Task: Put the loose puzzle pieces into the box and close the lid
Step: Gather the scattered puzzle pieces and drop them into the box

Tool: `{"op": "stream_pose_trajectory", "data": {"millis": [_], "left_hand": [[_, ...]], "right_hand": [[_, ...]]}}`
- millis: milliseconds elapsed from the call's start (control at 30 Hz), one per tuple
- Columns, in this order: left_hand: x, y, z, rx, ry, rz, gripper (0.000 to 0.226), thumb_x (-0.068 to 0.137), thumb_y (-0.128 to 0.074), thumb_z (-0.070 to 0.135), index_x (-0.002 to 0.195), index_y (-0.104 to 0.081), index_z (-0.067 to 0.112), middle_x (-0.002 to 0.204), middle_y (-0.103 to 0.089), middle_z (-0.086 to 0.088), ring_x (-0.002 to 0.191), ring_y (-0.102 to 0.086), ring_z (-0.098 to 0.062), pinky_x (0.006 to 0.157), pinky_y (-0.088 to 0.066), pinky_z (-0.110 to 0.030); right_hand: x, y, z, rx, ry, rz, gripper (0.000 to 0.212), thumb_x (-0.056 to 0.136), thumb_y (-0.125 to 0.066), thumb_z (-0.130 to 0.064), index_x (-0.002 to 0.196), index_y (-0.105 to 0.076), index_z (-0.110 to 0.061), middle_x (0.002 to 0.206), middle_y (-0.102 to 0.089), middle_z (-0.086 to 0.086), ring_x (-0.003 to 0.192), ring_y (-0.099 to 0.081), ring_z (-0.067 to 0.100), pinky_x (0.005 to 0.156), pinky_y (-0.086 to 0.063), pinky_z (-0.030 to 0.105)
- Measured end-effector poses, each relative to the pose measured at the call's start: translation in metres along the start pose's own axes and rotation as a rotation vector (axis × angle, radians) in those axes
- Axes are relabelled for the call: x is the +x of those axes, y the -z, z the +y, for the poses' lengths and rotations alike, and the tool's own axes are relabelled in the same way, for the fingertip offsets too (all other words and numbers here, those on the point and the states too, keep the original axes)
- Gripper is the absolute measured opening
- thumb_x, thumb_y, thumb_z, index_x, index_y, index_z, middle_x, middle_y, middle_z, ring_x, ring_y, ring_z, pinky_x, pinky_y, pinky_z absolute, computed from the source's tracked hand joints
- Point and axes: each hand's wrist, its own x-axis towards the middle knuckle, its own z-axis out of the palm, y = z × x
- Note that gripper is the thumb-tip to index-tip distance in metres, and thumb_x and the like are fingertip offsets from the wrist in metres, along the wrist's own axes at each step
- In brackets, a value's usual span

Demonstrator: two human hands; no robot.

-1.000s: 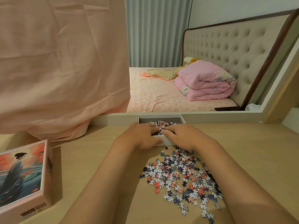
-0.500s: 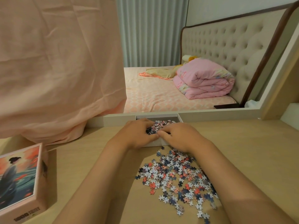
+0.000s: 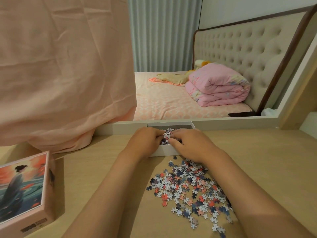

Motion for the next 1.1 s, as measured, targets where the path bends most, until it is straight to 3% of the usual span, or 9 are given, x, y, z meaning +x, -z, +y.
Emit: {"op": "stream_pose_trajectory", "data": {"millis": [133, 233, 400, 533, 633, 733, 800, 933, 1100], "left_hand": [[0.0, 0.004, 0.003, 0.0, -0.008, 0.016, 0.03, 0.096, -0.049, 0.032, 0.117, -0.07, 0.029, 0.114, -0.071, 0.005, 0.1, -0.065, -0.02, 0.082, -0.05, -0.033], [-0.007, 0.011, 0.011, -0.058, -0.023, 0.034, 0.034, 0.096, -0.052, 0.035, 0.126, -0.065, 0.027, 0.127, -0.063, 0.005, 0.114, -0.058, -0.017, 0.095, -0.047, -0.037], [-0.025, 0.019, 0.031, -0.104, -0.089, 0.084, 0.034, 0.094, -0.052, 0.039, 0.125, -0.064, 0.031, 0.123, -0.058, 0.01, 0.108, -0.057, -0.013, 0.093, -0.047, -0.038], [-0.046, 0.018, 0.052, -0.102, -0.1, -0.054, 0.035, 0.09, -0.055, 0.042, 0.122, -0.062, 0.032, 0.116, -0.058, 0.012, 0.098, -0.059, -0.009, 0.087, -0.053, -0.039], [-0.065, 0.008, 0.063, -0.026, -0.117, -0.275, 0.06, 0.086, -0.056, 0.056, 0.14, -0.046, 0.033, 0.14, -0.045, 0.006, 0.121, -0.05, -0.015, 0.102, -0.046, -0.042], [-0.081, -0.005, 0.068, 0.096, -0.091, -0.446, 0.084, 0.086, -0.052, 0.066, 0.154, -0.016, 0.034, 0.162, -0.013, 0.009, 0.146, -0.015, -0.018, 0.118, -0.02, -0.044], [-0.086, -0.011, 0.071, 0.11, -0.116, -0.396, 0.081, 0.089, -0.051, 0.064, 0.154, -0.016, 0.033, 0.162, -0.014, 0.008, 0.147, -0.013, -0.017, 0.118, -0.017, -0.039], [-0.084, -0.01, 0.069, -0.02, -0.158, -0.292, 0.074, 0.087, -0.059, 0.057, 0.151, -0.031, 0.032, 0.154, -0.032, 0.01, 0.139, -0.031, -0.014, 0.113, -0.03, -0.034], [-0.082, 0.001, 0.052, 0.149, 0.016, -0.361, 0.092, 0.074, -0.059, 0.071, 0.151, -0.025, 0.034, 0.148, -0.031, 0.006, 0.137, -0.03, -0.018, 0.108, -0.037, -0.045]], "right_hand": [[-0.003, 0.004, -0.004, 0.084, -0.009, -0.142, 0.041, 0.101, -0.042, -0.047, 0.128, -0.065, -0.028, 0.134, -0.063, -0.006, 0.124, -0.055, 0.017, 0.109, -0.037, 0.04], [-0.006, 0.011, -0.001, 0.135, -0.056, -0.078, 0.043, 0.098, -0.048, -0.048, 0.135, -0.06, -0.03, 0.143, -0.055, -0.009, 0.13, -0.05, 0.013, 0.111, -0.037, 0.035], [-0.025, 0.041, 0.003, 0.237, -0.042, 0.08, 0.028, 0.098, -0.055, -0.035, 0.121, -0.069, -0.03, 0.114, -0.065, -0.009, 0.098, -0.058, 0.006, 0.083, -0.044, 0.026], [-0.054, 0.051, 0.005, 0.233, -0.069, -0.057, 0.019, 0.094, -0.06, -0.032, 0.108, -0.073, -0.035, 0.092, -0.065, -0.024, 0.077, -0.062, -0.002, 0.069, -0.048, 0.021], [-0.074, 0.046, 0.008, 0.18, -0.118, -0.298, 0.047, 0.083, -0.071, -0.047, 0.129, -0.063, -0.038, 0.122, -0.063, -0.013, 0.102, -0.064, 0.009, 0.087, -0.052, 0.031], [-0.085, 0.033, 0.013, 0.025, -0.131, -0.411, 0.092, 0.072, -0.07, -0.068, 0.151, -0.033, -0.036, 0.156, -0.032, -0.006, 0.142, -0.03, 0.017, 0.114, -0.034, 0.045], [-0.088, 0.025, 0.013, 0.015, -0.118, -0.434, 0.092, 0.077, -0.067, -0.067, 0.154, -0.029, -0.035, 0.159, -0.026, -0.005, 0.147, -0.018, 0.019, 0.117, -0.028, 0.048], [-0.088, 0.024, 0.011, 0.046, -0.085, -0.348, 0.073, 0.082, -0.069, -0.057, 0.147, -0.04, -0.041, 0.144, -0.041, -0.003, 0.137, -0.032, 0.018, 0.113, -0.034, 0.044], [-0.088, 0.024, 0.015, 0.009, -0.148, -0.379, 0.086, 0.079, -0.069, -0.061, 0.152, -0.032, -0.033, 0.155, -0.028, -0.001, 0.147, -0.015, 0.022, 0.117, -0.027, 0.052]]}}
